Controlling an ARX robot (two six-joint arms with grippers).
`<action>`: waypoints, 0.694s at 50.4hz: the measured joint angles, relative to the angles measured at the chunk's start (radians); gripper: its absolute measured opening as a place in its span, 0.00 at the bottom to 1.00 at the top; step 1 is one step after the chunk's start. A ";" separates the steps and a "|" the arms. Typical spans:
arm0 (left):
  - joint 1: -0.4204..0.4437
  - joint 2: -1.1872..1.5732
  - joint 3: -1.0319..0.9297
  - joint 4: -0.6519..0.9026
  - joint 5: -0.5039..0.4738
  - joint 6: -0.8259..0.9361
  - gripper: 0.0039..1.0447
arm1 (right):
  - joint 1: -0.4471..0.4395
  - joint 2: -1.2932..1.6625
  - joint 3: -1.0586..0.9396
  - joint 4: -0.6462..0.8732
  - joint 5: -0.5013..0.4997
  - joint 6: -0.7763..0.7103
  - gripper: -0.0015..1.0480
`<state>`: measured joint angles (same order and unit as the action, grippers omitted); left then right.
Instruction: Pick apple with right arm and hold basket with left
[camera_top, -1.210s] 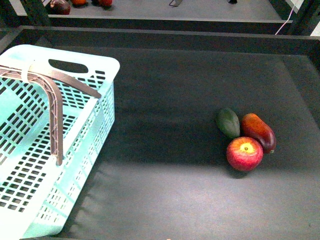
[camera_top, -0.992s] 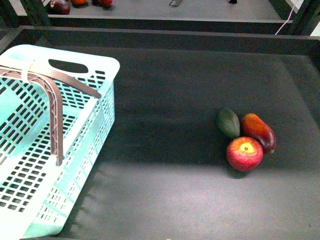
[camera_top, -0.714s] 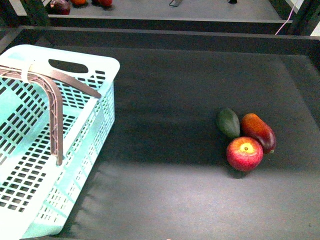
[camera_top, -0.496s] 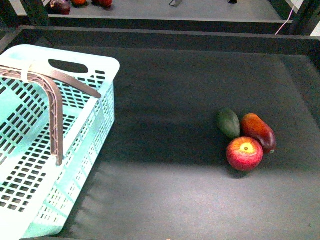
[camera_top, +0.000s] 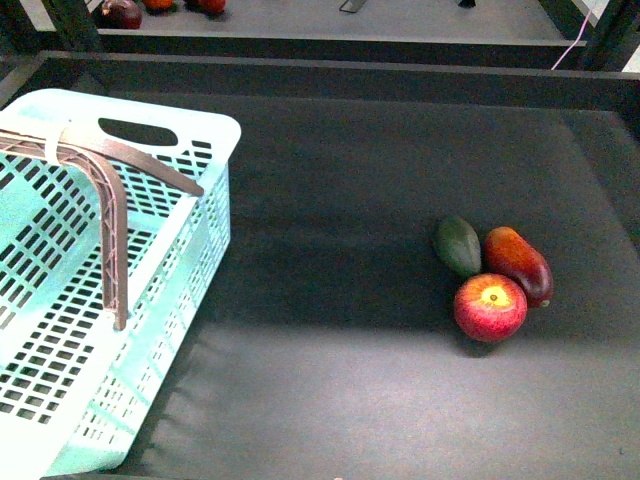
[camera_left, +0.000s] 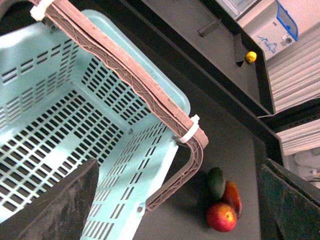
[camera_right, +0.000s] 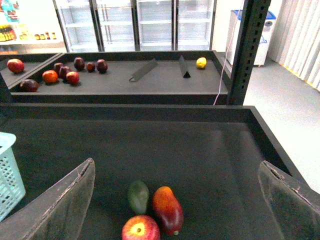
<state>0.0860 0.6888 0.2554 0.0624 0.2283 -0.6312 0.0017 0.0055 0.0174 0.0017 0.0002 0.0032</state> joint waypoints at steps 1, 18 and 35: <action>0.000 0.017 0.005 0.006 0.000 -0.013 0.93 | 0.000 0.000 0.000 0.000 0.000 0.000 0.92; -0.032 0.520 0.232 0.033 -0.093 -0.351 0.93 | 0.000 0.000 0.000 0.000 0.000 0.000 0.92; -0.034 0.850 0.480 0.018 -0.102 -0.510 0.93 | 0.000 0.000 0.000 0.000 0.000 0.000 0.92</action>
<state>0.0525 1.5383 0.7349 0.0799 0.1265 -1.1412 0.0017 0.0055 0.0174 0.0017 0.0006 0.0032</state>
